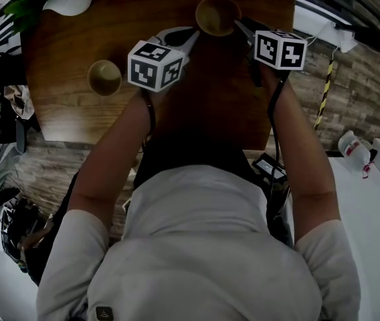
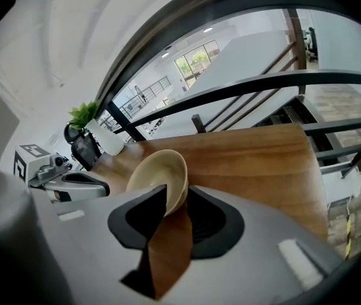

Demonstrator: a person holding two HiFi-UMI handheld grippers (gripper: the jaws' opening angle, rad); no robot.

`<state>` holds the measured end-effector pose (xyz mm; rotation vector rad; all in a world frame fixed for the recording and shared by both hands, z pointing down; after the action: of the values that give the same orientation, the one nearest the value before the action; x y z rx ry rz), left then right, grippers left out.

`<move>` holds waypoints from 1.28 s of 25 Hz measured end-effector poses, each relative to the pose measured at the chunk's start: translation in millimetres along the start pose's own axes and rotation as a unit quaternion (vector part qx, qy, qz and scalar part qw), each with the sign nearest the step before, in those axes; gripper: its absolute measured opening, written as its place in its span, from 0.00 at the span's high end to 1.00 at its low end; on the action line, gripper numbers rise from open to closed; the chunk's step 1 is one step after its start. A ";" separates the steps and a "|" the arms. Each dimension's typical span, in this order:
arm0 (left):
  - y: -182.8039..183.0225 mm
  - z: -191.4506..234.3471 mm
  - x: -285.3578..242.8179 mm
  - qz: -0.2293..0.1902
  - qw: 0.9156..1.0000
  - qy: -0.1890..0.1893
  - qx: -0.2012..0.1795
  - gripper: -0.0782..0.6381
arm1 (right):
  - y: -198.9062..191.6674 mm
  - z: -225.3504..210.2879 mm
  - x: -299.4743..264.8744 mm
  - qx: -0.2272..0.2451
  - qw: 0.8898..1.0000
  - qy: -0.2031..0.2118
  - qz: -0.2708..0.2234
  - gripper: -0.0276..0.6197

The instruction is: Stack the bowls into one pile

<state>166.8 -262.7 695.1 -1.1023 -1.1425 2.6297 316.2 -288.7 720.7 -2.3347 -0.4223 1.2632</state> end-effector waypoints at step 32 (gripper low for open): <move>-7.7 -24.3 31.1 -0.014 1.000 0.006 0.001 0.89 | -8.3 19.2 36.2 0.004 1.000 -0.013 -0.018 0.94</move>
<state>157.8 -232.1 670.5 -1.0920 -1.1437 2.6004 318.8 -260.2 690.2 -2.2951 -0.4642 1.2781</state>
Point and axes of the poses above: the fingertips, and each gripper's own axes: x backward along the fingers, z to its left, y out of its top, the point moved 4 cm from there along x, backward along the fingers, and after that the axes turned 1 degree about -y, right-handed, at the moved point
